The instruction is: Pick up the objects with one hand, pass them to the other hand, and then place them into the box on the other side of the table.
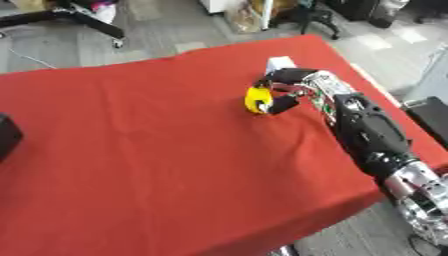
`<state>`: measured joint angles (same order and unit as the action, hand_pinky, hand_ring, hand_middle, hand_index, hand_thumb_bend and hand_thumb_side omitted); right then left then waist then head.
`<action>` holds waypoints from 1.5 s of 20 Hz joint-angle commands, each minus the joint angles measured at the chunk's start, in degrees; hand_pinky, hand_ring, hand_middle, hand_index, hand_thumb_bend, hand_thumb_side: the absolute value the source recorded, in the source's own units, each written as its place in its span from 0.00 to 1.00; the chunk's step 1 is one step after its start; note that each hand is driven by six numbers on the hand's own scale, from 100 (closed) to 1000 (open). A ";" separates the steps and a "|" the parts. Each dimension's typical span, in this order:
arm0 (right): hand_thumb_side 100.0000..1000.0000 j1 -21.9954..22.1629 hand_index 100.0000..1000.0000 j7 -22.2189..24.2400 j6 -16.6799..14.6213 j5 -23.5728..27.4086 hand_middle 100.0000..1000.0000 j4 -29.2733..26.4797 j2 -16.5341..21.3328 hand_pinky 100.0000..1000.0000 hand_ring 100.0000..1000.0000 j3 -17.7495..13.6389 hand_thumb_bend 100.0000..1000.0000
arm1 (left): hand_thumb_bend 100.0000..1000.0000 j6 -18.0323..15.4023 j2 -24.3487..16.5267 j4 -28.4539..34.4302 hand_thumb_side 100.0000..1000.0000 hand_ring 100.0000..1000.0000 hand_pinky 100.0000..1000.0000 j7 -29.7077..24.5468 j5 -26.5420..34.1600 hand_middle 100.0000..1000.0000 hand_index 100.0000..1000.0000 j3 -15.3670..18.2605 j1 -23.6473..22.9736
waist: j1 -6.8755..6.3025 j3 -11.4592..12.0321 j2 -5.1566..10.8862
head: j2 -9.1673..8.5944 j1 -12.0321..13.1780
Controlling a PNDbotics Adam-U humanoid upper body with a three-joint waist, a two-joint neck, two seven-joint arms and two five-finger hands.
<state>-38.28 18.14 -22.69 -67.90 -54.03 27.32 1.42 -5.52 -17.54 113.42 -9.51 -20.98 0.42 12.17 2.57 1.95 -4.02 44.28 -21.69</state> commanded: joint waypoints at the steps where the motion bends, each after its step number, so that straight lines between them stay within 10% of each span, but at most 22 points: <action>1: 0.66 -0.45 0.84 -1.70 -0.31 -0.70 0.51 0.00 1.32 0.83 0.77 -0.12 0.00 | 0.42 -0.09 -0.17 1.17 0.74 0.46 0.66 -0.03 -0.25 0.56 0.80 -0.01 0.45 | -0.19 -0.09 0.68 | -0.16 0.06; 15: 0.12 1.11 0.09 -23.52 3.48 -0.22 0.02 1.07 -2.37 0.73 0.34 0.00 0.00 | 0.36 0.39 0.40 1.17 0.77 0.46 0.65 0.71 0.05 0.55 0.79 -0.24 0.19 | -0.14 0.16 0.43 | -0.16 -0.06; 21: 0.16 1.59 0.07 -27.93 5.22 9.32 0.00 -0.65 -3.46 0.77 0.26 -0.21 0.00 | 0.35 0.79 0.59 1.17 0.78 0.45 0.65 0.54 0.04 0.55 0.79 -0.47 0.04 | -0.11 0.08 0.39 | -0.16 0.44; 30: 0.33 2.57 0.05 -22.83 7.44 28.68 0.00 -14.71 -6.48 0.83 0.22 1.99 0.00 | 0.33 2.16 0.69 0.38 0.76 0.45 0.64 -0.42 -0.79 0.54 0.79 -2.01 0.73 | -0.20 -0.31 0.34 | -0.16 2.69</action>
<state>-34.87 -5.54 -15.55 -42.19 -65.33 20.37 3.19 -3.60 -16.53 113.25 -9.82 -21.32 -1.35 11.97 2.56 1.72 -4.19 44.28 -19.57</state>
